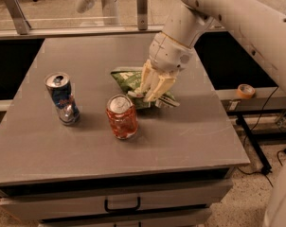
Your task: Move green jalapeno chip bag near coke can
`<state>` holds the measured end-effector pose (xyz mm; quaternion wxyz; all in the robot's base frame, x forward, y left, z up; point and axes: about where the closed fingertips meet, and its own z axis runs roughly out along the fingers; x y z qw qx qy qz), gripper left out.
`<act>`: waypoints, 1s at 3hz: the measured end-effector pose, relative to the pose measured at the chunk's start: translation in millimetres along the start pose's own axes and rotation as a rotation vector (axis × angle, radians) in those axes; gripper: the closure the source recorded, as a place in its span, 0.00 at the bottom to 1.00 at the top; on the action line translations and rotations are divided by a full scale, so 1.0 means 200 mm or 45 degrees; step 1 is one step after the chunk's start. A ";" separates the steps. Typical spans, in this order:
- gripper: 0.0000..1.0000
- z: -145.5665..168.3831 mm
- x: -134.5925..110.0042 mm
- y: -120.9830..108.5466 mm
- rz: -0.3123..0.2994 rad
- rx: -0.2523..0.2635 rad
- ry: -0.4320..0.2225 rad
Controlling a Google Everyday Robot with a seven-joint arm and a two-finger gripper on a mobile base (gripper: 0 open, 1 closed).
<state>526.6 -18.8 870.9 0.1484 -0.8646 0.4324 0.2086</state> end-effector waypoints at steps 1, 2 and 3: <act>0.12 -0.02 0.02 0.01 0.016 0.016 0.021; 0.00 -0.04 0.03 0.00 0.023 0.031 0.044; 0.00 -0.17 0.13 0.03 0.099 0.105 0.131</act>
Offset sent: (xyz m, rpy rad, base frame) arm -0.0064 -0.0246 0.0069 -0.0690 0.0013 -0.0116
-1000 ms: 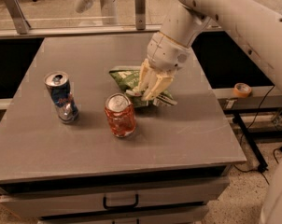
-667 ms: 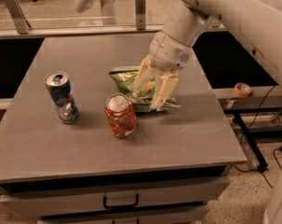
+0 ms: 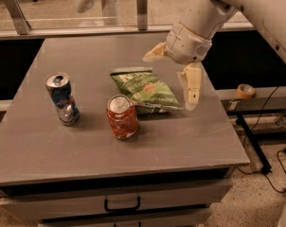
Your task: Move green jalapeno chip bag near coke can
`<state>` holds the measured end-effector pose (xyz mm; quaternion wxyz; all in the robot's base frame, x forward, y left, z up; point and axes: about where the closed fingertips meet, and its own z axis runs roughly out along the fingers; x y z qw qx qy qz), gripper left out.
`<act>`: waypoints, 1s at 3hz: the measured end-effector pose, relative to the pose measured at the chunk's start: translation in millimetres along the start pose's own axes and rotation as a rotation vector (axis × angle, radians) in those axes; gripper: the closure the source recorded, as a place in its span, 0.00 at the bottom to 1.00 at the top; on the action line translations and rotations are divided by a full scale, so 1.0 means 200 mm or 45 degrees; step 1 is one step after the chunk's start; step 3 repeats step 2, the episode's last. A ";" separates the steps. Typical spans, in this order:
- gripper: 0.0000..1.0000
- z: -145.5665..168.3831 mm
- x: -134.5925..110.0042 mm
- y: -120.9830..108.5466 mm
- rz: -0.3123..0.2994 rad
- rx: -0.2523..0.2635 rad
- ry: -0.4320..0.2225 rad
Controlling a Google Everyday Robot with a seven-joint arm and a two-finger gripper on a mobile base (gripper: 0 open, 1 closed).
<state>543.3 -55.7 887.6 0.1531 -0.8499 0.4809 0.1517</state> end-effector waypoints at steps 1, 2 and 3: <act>0.00 -0.24 0.16 0.07 0.133 0.196 0.195; 0.00 -0.50 0.25 0.04 0.272 0.482 0.422; 0.00 -0.50 0.25 0.04 0.272 0.482 0.422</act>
Offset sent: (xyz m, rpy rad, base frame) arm 0.0588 -0.1372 0.1396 -0.1718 -0.6788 -0.7178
